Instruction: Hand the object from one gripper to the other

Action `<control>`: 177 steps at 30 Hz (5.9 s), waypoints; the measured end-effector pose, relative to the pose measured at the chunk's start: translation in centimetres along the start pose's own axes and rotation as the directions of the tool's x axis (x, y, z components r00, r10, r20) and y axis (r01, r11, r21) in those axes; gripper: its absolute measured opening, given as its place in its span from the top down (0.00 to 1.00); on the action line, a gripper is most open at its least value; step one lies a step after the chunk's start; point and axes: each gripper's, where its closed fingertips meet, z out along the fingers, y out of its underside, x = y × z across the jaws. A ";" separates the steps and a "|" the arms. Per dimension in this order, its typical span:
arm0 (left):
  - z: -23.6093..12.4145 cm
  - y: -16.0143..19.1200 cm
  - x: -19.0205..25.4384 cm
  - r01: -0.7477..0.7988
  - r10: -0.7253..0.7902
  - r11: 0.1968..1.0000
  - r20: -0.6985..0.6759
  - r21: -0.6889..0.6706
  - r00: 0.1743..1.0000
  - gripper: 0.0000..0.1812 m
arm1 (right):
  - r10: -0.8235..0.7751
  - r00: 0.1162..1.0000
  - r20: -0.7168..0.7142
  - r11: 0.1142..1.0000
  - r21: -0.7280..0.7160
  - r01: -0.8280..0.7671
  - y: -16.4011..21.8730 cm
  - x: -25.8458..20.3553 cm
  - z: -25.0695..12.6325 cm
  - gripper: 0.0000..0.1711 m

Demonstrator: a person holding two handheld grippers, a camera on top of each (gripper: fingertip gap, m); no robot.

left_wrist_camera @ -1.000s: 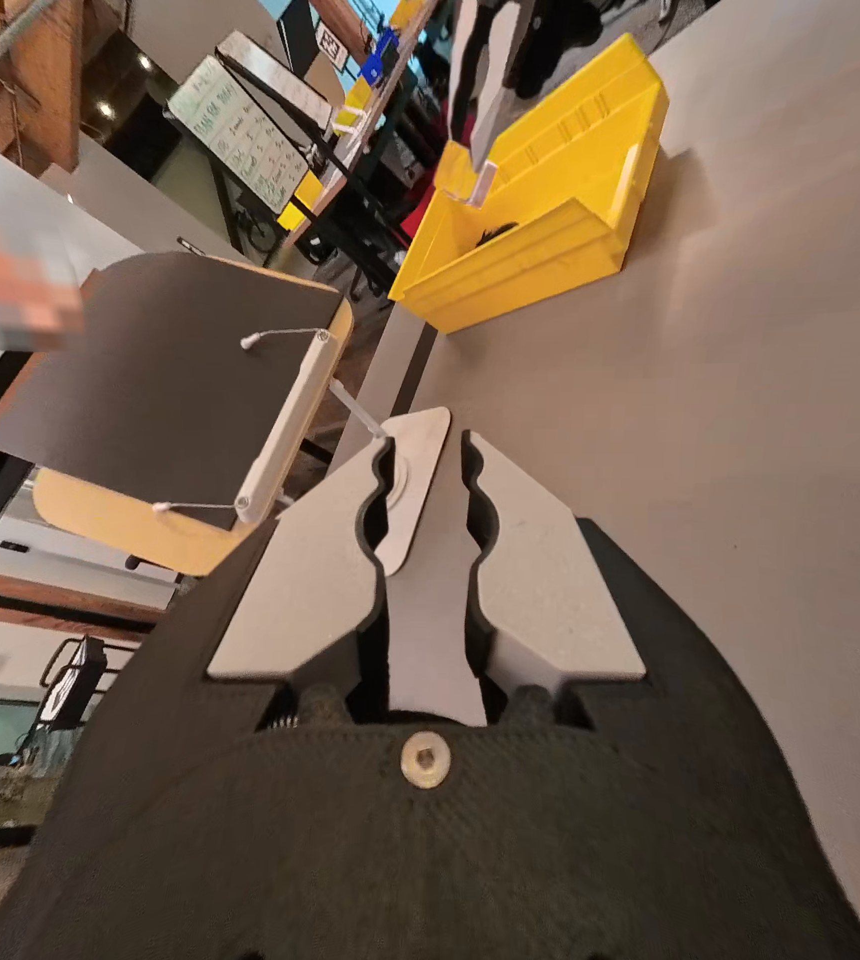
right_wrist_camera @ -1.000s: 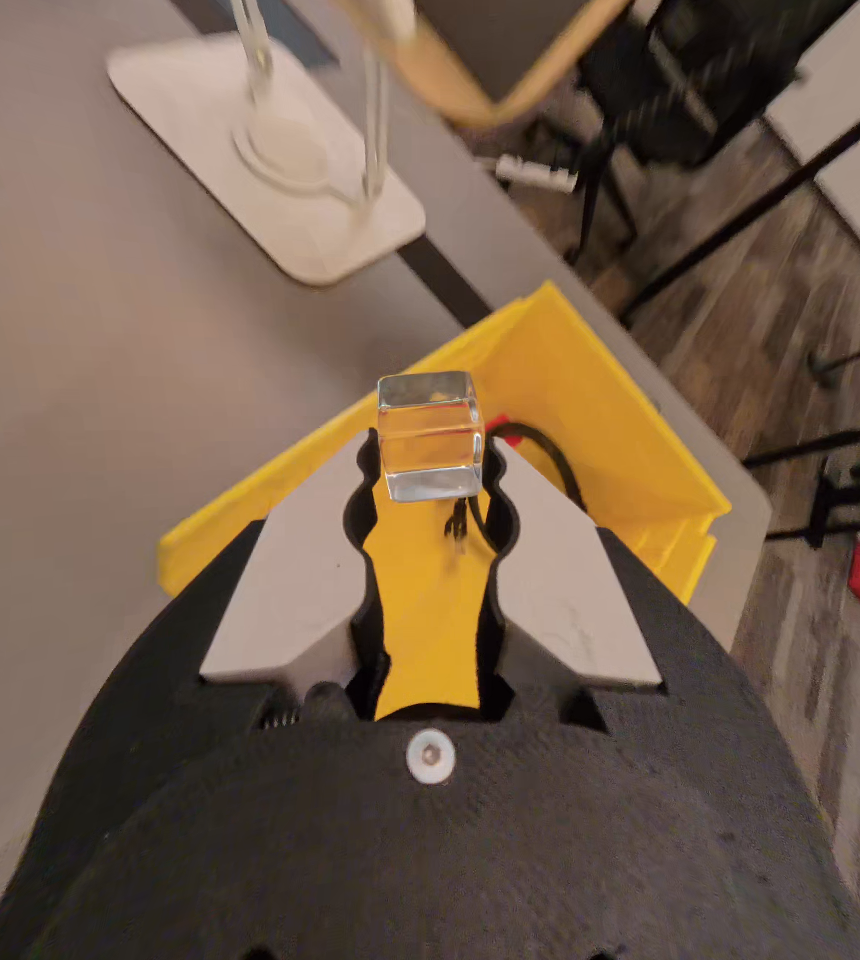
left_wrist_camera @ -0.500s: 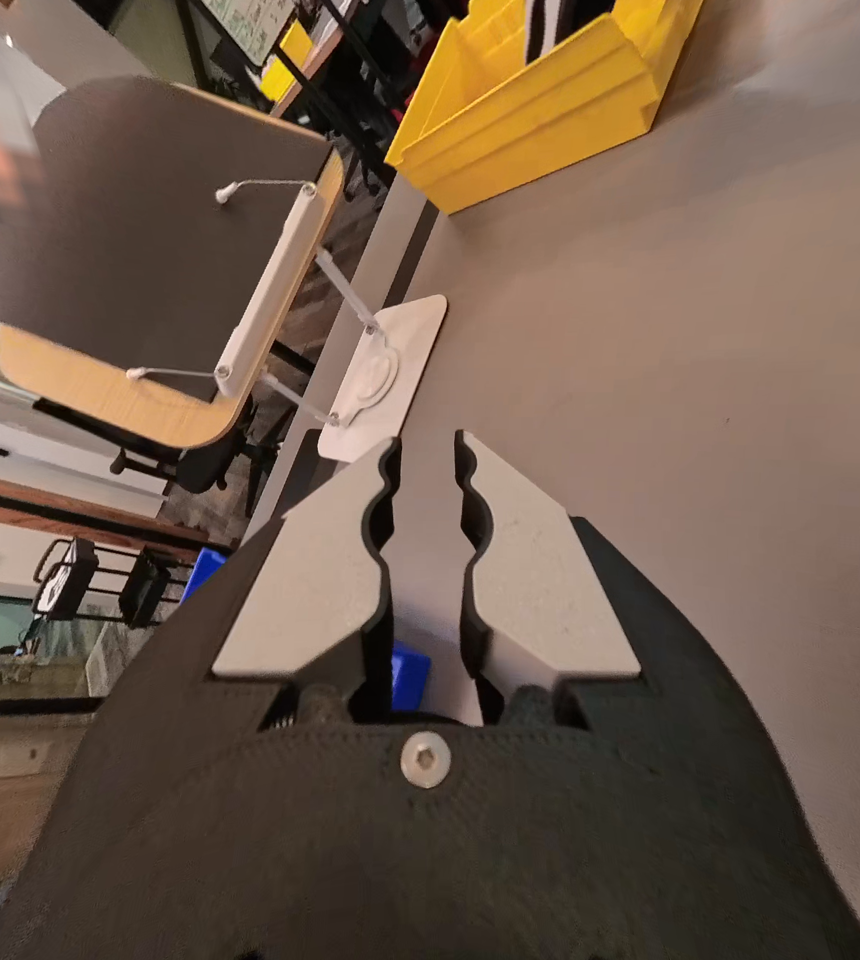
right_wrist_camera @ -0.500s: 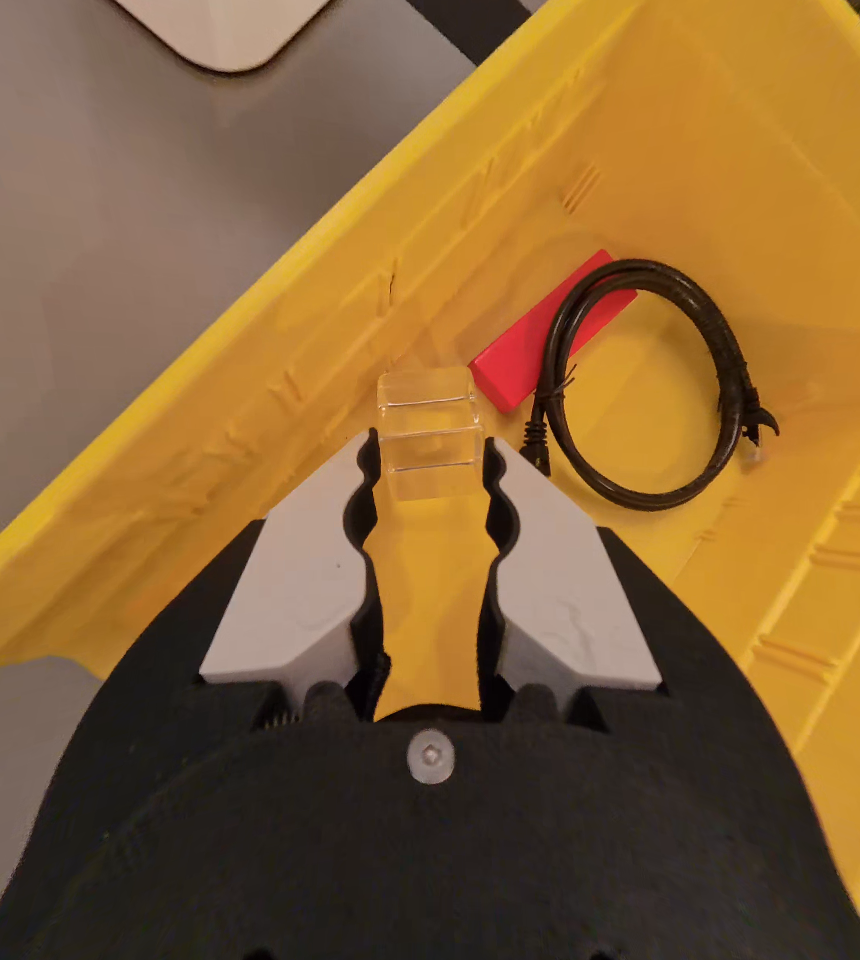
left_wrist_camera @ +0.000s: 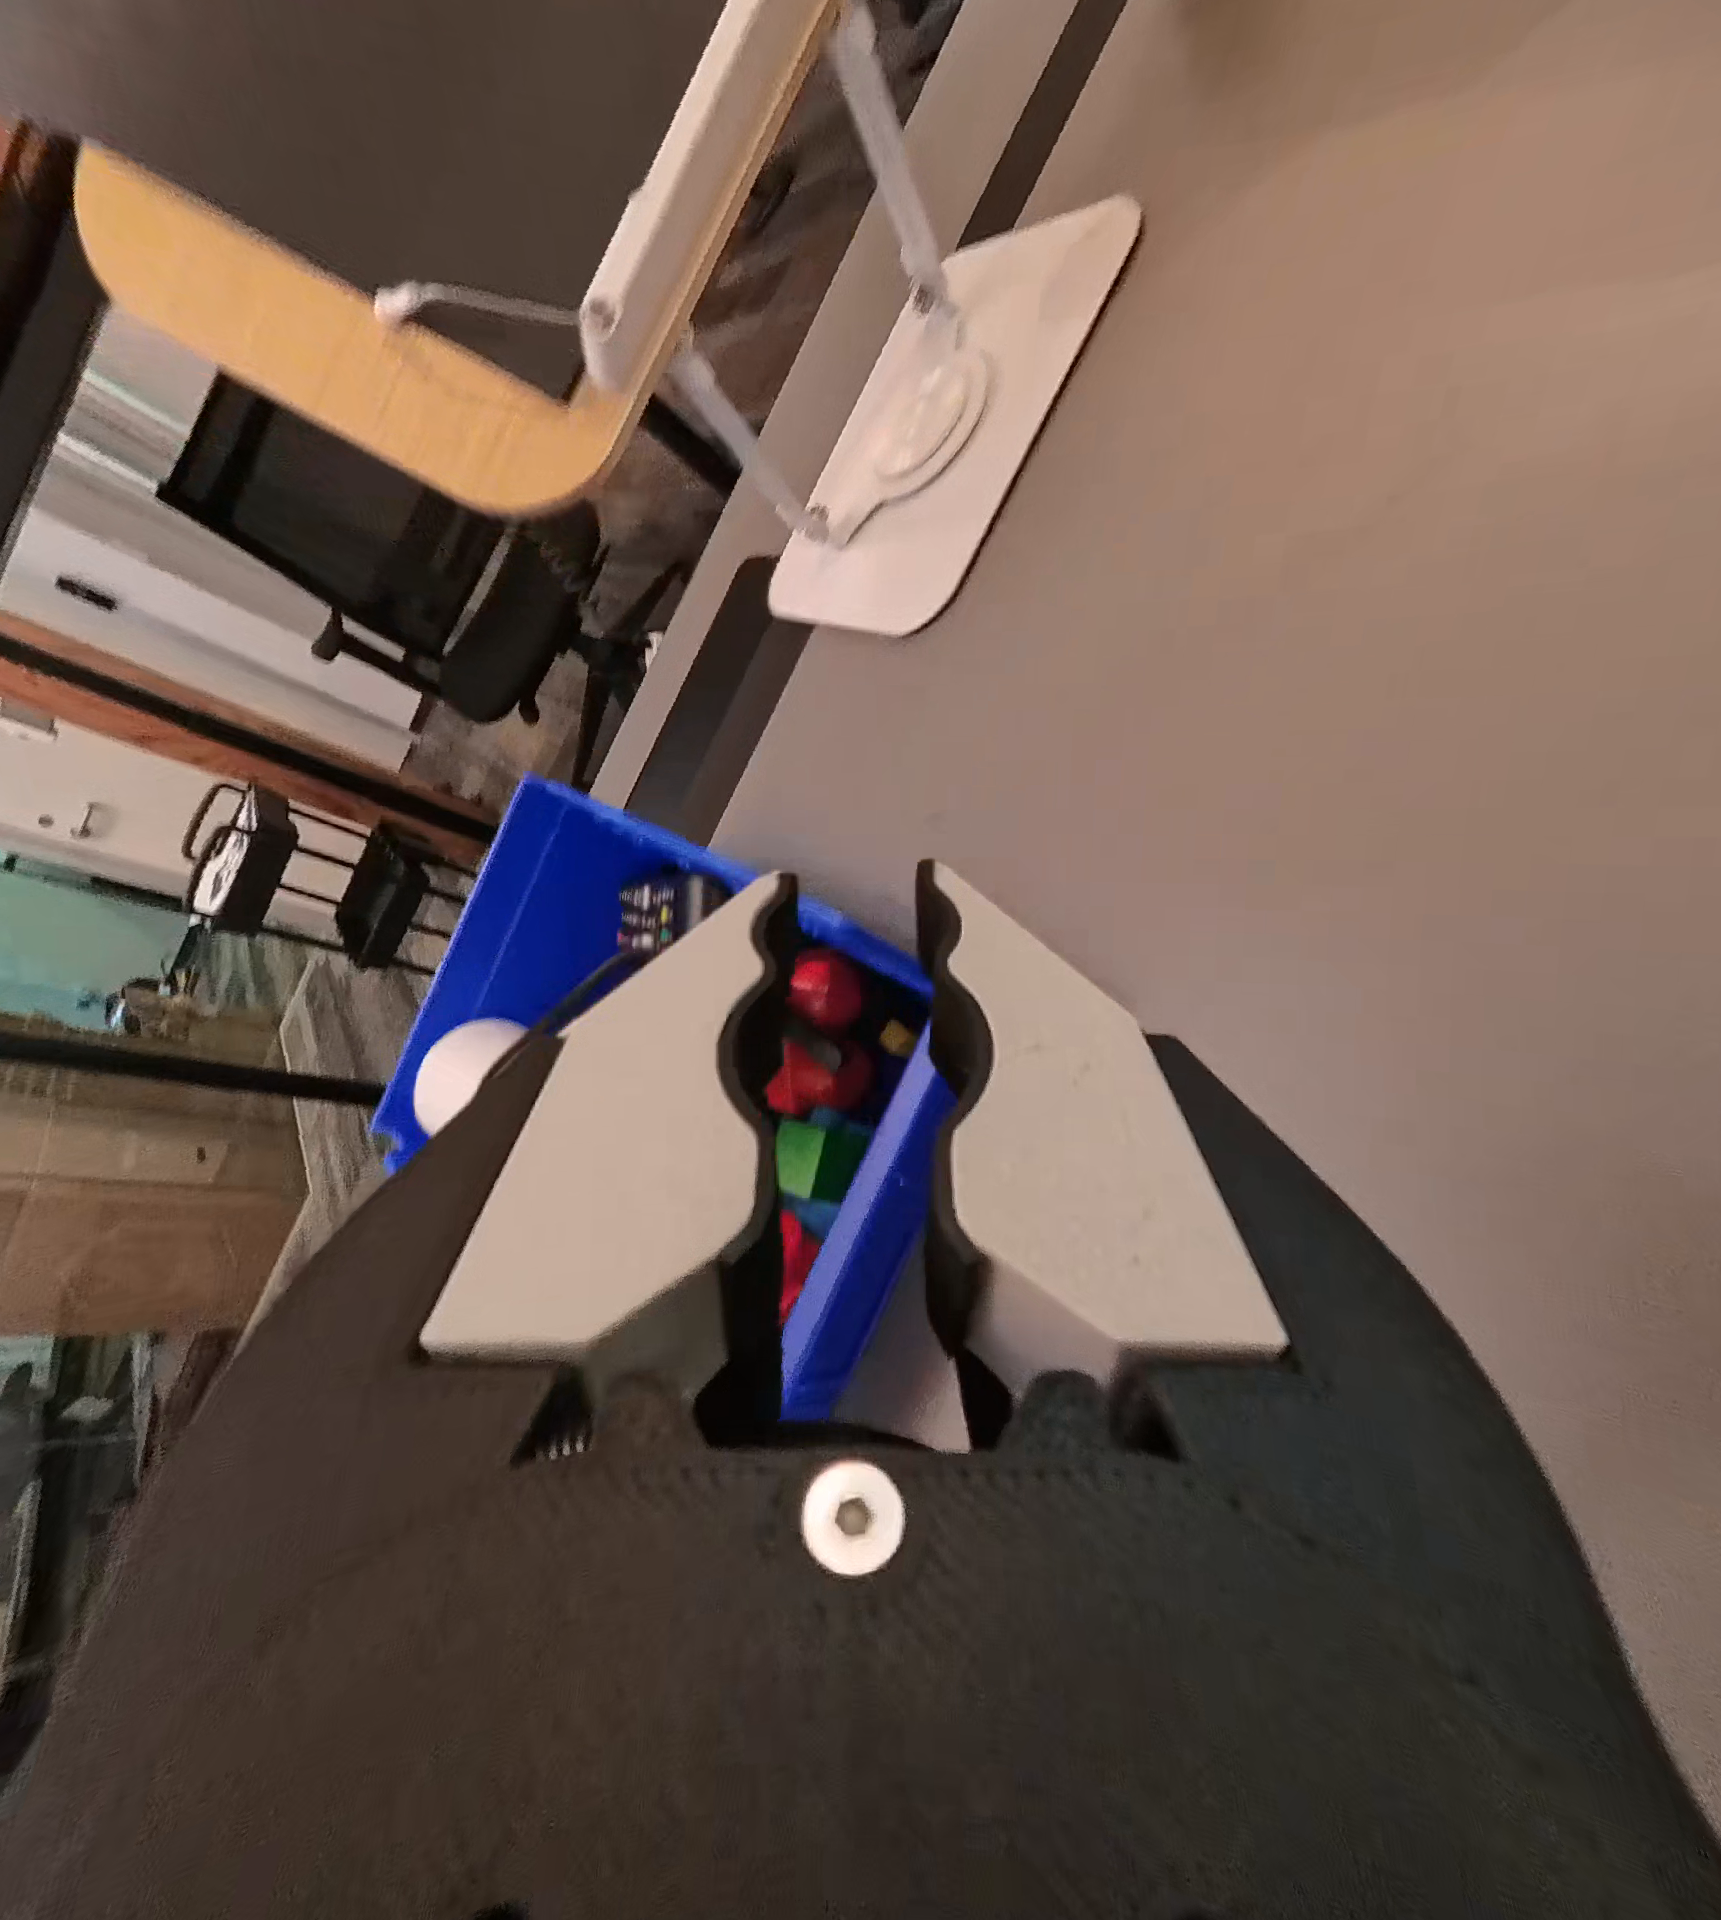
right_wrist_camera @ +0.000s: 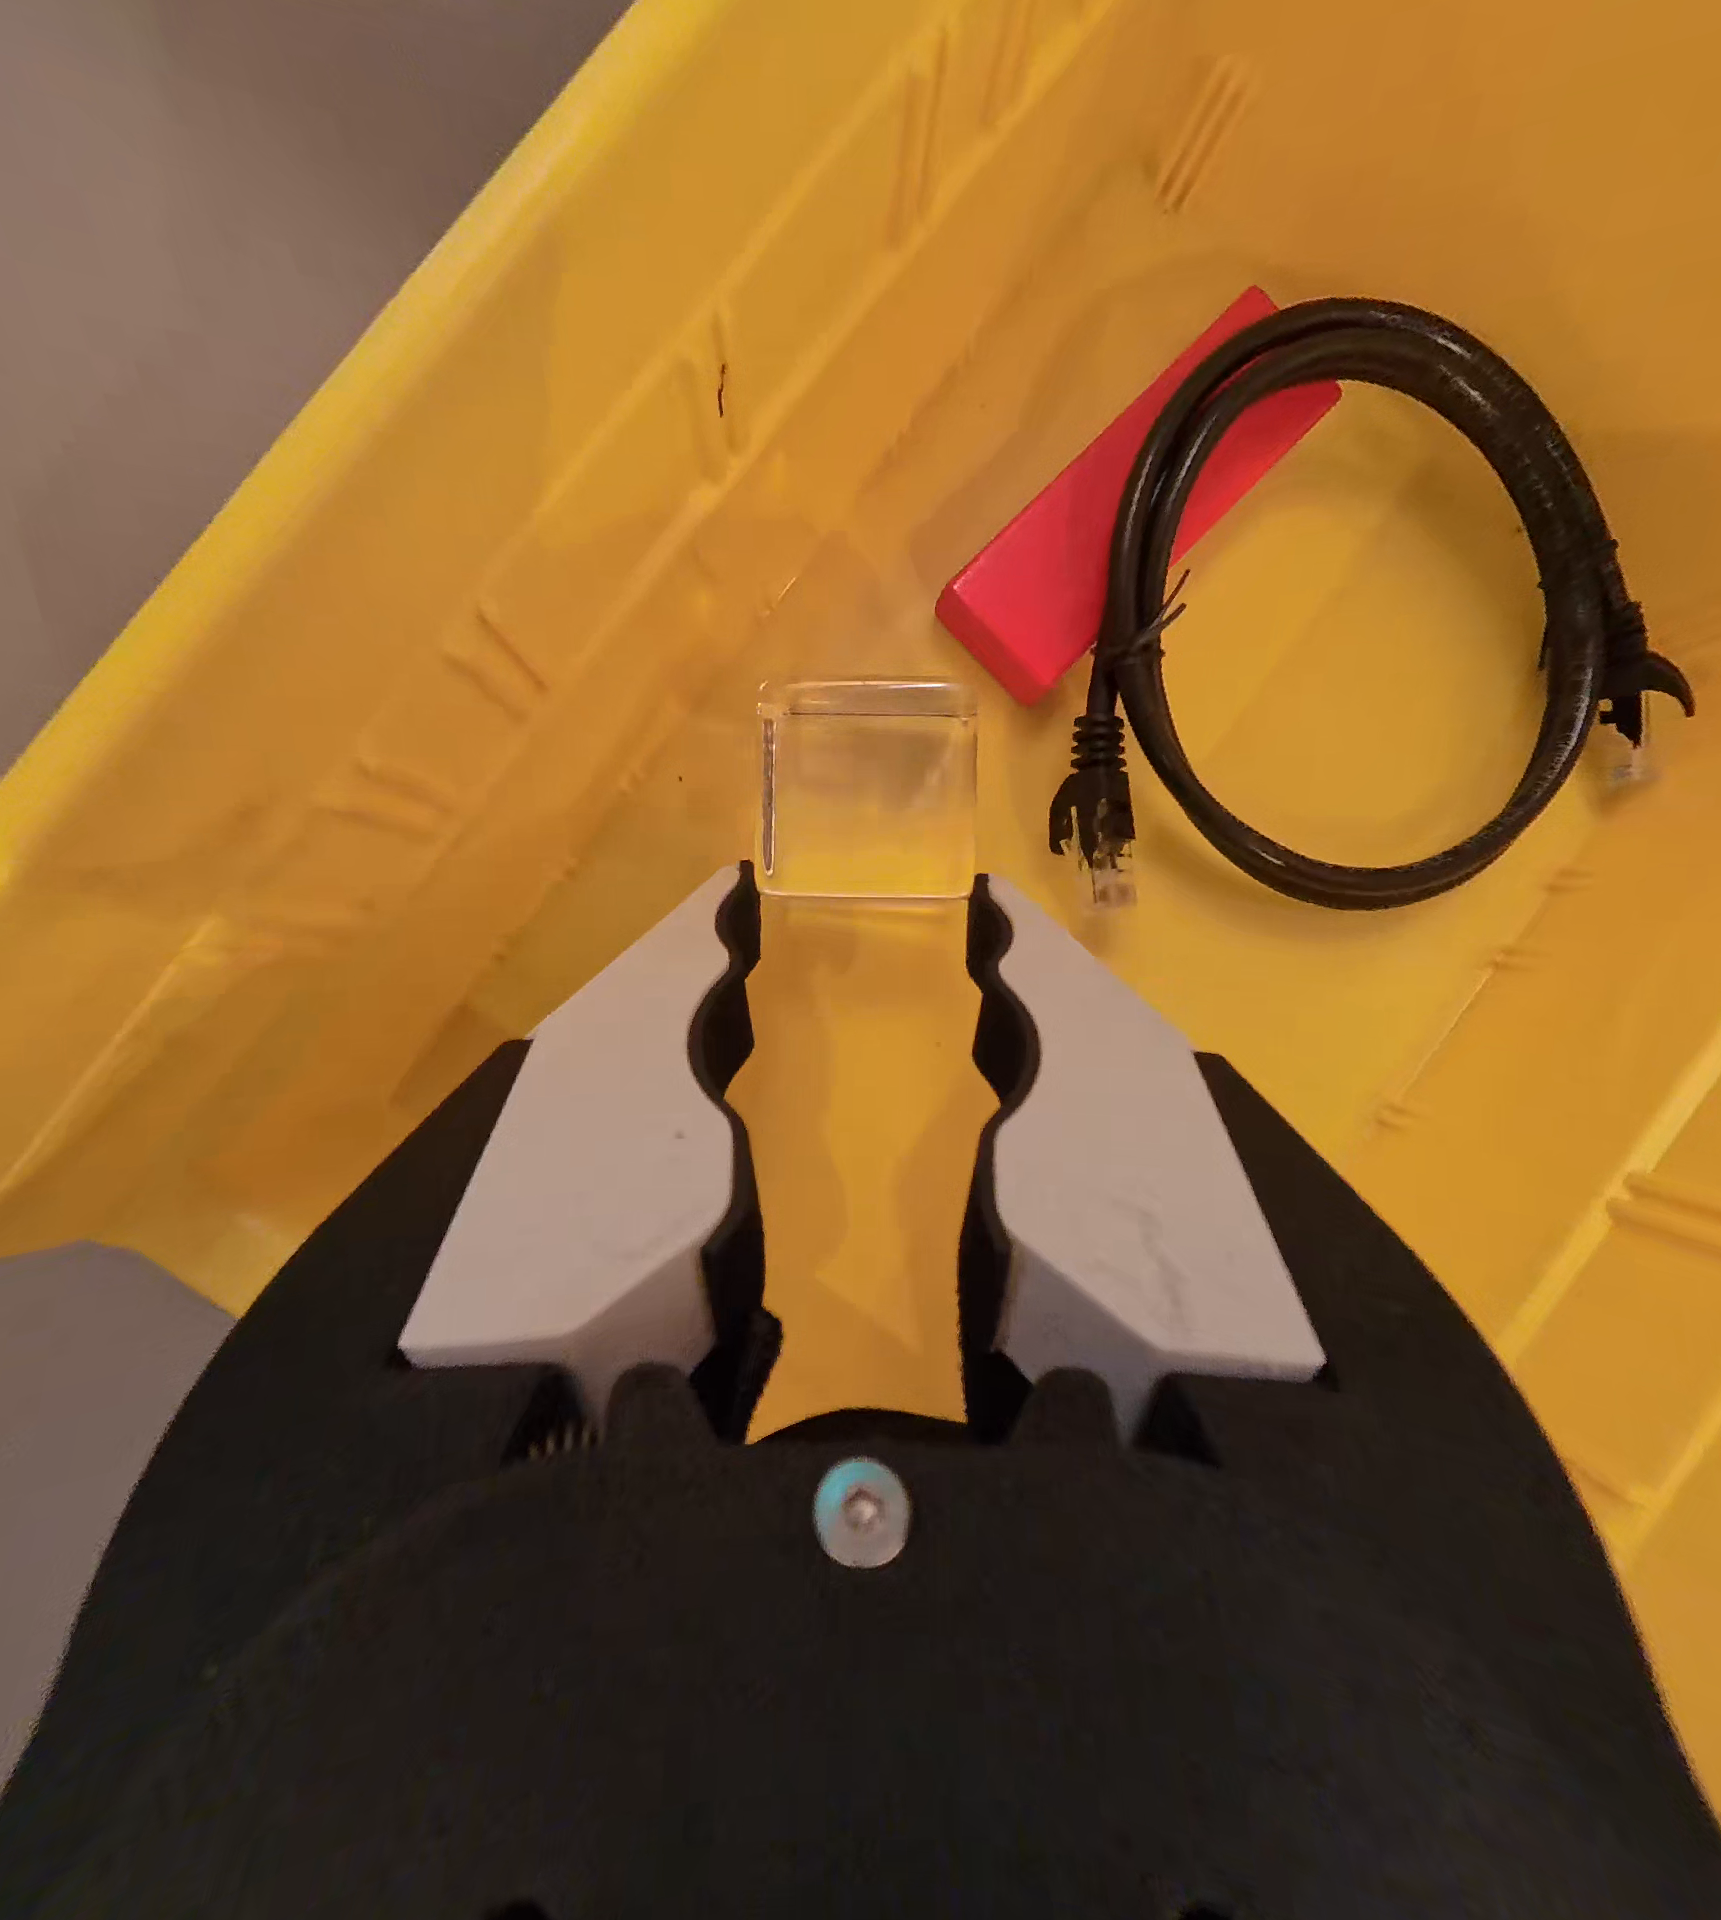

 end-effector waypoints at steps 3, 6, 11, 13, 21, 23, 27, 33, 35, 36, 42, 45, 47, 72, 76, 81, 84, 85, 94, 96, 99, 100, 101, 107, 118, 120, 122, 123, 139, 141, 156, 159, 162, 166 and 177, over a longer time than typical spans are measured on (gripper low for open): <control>0.3 2.0 -1.4 0.024 -0.023 0.999 0.023 -0.049 0.999 0.87 | -0.014 1.000 -0.020 1.000 -0.007 0.014 -0.2 0.0 0.0 0.71; 0.6 3.5 -3.3 0.033 -0.027 0.996 0.062 -0.086 0.998 0.84 | -0.037 0.997 -0.061 0.999 0.013 0.037 -0.7 0.0 -0.7 0.64; 1.9 4.7 -6.5 0.116 -0.106 0.983 0.074 -0.145 0.992 0.79 | -0.062 0.989 -0.131 0.996 0.058 0.070 -1.5 0.0 -2.5 0.63; 2.8 5.0 -7.3 0.120 -0.112 0.978 0.057 -0.172 0.992 0.78 | -0.066 0.986 -0.153 0.994 0.079 0.078 -1.8 -0.1 -3.2 0.63; 7.2 5.9 -7.7 0.044 -0.065 0.961 -0.068 -0.272 0.996 0.77 | -0.093 0.973 -0.213 0.980 0.151 0.126 -2.9 -1.1 -6.1 0.66; 8.6 6.3 -7.7 -0.002 -0.031 0.949 -0.101 -0.315 0.994 0.76 | -0.096 0.970 -0.224 0.976 0.171 0.136 -3.3 -1.3 -6.6 0.67; 11.6 7.6 -7.6 0.003 -0.066 0.927 -0.154 -0.374 0.986 0.73 | -0.104 0.967 -0.233 0.968 0.199 0.152 -4.1 -1.9 -7.3 0.68; 14.4 10.0 -6.6 -0.050 -0.048 0.878 -0.193 -0.476 0.980 0.64 | -0.120 0.969 -0.218 0.961 0.219 0.168 -4.4 -2.6 -7.1 0.69; 14.9 10.0 -6.6 -0.052 -0.045 0.877 -0.190 -0.477 0.981 0.65 | -0.127 0.968 -0.216 0.959 0.222 0.175 -4.5 -2.8 -7.0 0.68; 15.0 10.0 -6.7 -0.046 -0.049 0.879 -0.186 -0.475 0.981 0.64 | -0.128 0.969 -0.209 0.958 0.226 0.175 -4.5 -2.9 -6.9 0.68; 15.6 11.0 -6.0 -0.106 -0.013 0.856 -0.226 -0.505 0.974 0.77 | -0.128 0.972 -0.196 0.955 0.242 0.175 -4.8 -3.2 -6.5 0.69; 15.7 11.0 -6.1 -0.095 -0.018 0.864 -0.218 -0.494 0.976 0.78 | -0.136 0.970 -0.199 0.952 0.243 0.183 -4.8 -3.3 -6.4 0.70; 15.5 11.1 -6.2 -0.127 0.020 0.861 -0.217 -0.492 0.976 0.79 | -0.138 0.970 -0.198 0.951 0.247 0.186 -4.8 -3.3 -6.4 0.70; 13.3 12.0 -10.8 0.413 -0.452 0.864 -0.083 -0.288 0.888 0.87 | -0.147 0.970 -0.195 0.949 0.248 0.194 -4.9 -3.2 -6.3 0.70; 13.1 11.5 -11.5 0.439 -0.466 0.864 -0.062 -0.246 0.883 0.88 | -0.150 0.968 -0.203 0.949 0.245 0.198 -5.1 -3.1 -6.3 0.70; 11.7 10.2 -13.4 0.534 -0.542 0.837 -0.043 -0.119 0.839 0.88 | -0.148 0.964 -0.223 0.945 0.256 0.205 -5.4 -2.9 -7.0 0.70; 10.7 9.4 -14.1 0.588 -0.590 0.808 -0.064 -0.047 0.805 0.89 | -0.149 0.960 -0.238 0.941 0.264 0.211 -5.7 -2.9 -7.5 0.70; 10.3 9.1 -14.4 0.604 -0.604 0.797 -0.072 -0.024 0.794 0.89 | -0.149 0.959 -0.243 0.940 0.267 0.214 -5.8 -3.0 -7.7 0.70; 9.3 8.3 -12.6 0.445 -0.455 0.889 -0.093 -0.111 0.886 0.89 | -0.152 0.958 -0.243 0.933 0.285 0.221 -6.2 -3.5 -8.5 0.70; 10.0 8.5 -11.8 0.422 -0.439 0.894 -0.114 -0.147 0.891 0.88 | -0.147 0.960 -0.239 0.932 0.290 0.215 -6.2 -3.6 -8.4 0.70; 11.6 9.5 -11.0 0.391 -0.417 0.898 -0.110 -0.200 0.902 0.87 | -0.147 0.962 -0.231 0.931 0.296 0.213 -6.3 -3.9 -8.2 0.70; 12.2 9.7 -10.8 0.387 -0.415 0.897 -0.107 -0.215 0.903 0.85 | -0.149 0.962 -0.229 0.931 0.295 0.215 -6.2 -4.0 -8.1 0.70; 12.9 10.2 -10.6 0.372 -0.404 0.897 -0.096 -0.239 0.910 0.84 | -0.152 0.962 -0.228 0.931 0.295 0.217 -6.2 -4.1 -8.0 0.70; 15.8 13.3 -8.9 0.306 -0.376 0.841 -0.075 -0.445 0.924 0.81 | -0.156 0.962 -0.224 0.931 0.291 0.219 -6.0 -4.0 -7.9 0.70; 14.0 12.3 -11.4 0.433 -0.457 0.826 0.021 -0.360 0.889 0.88 | -0.176 0.934 -0.309 0.902 0.330 0.279 -7.3 -4.2 -9.7 0.70; 12.9 11.1 -12.1 0.454 -0.466 0.836 0.036 -0.308 0.884 0.88 | -0.204 0.904 -0.376 0.881 0.331 0.337 -8.1 -4.6 -11.0 0.68; 11.7 9.6 -12.4 0.483 -0.494 0.837 0.022 -0.258 0.869 0.88 | -0.239 0.865 -0.442 0.841 0.351 0.412 -9.5 -5.6 -12.5 0.66; 11.1 8.8 -12.4 0.493 -0.505 0.838 0.011 -0.235 0.863 0.88 | -0.262 0.840 -0.475 0.814 0.359 0.457 -10.3 -6.5 -13.4 0.66; 2.5 -9.0 -0.6 0.448 -0.418 0.893 -0.440 -0.040 0.795 0.89 | -0.611 0.322 -0.723 0.229 0.228 0.946 -18.7 -31.1 -13.4 0.49; 1.9 -10.8 1.9 0.463 -0.420 0.885 -0.512 -0.048 0.750 0.89 | -0.616 0.283 -0.735 0.193 0.208 0.959 -19.0 -32.8 -12.9 0.50; 0.5 -14.9 7.7 0.584 -0.461 0.805 -0.729 -0.105 0.506 0.88 | -0.638 0.307 -0.707 0.244 0.193 0.951 -17.9 -33.0 -9.9 0.70; 0.8 -15.1 7.4 0.571 -0.433 0.820 -0.704 -0.049 0.562 0.86 | -0.664 0.382 -0.643 0.284 0.257 0.924 -17.5 -33.2 -9.6 0.71; 1.0 -15.2 7.5 0.496 -0.377 0.868 -0.664 -0.011 0.646 0.65 | -0.701 0.457 -0.548 0.323 0.327 0.888 -16.9 -33.2 -9.1 0.71; 0.4 -16.1 6.6 0.433 -0.281 0.895 -0.614 0.111 0.737 0.59 | -0.762 0.565 -0.317 0.401 0.454 0.796 -15.4 -33.6 -8.3 0.70; -1.6 -18.9 5.3 0.561 -0.236 0.766 -0.673 0.316 0.701 0.57 | -0.748 0.511 0.423 0.538 0.838 0.094 -14.0 -37.2 -14.6 0.70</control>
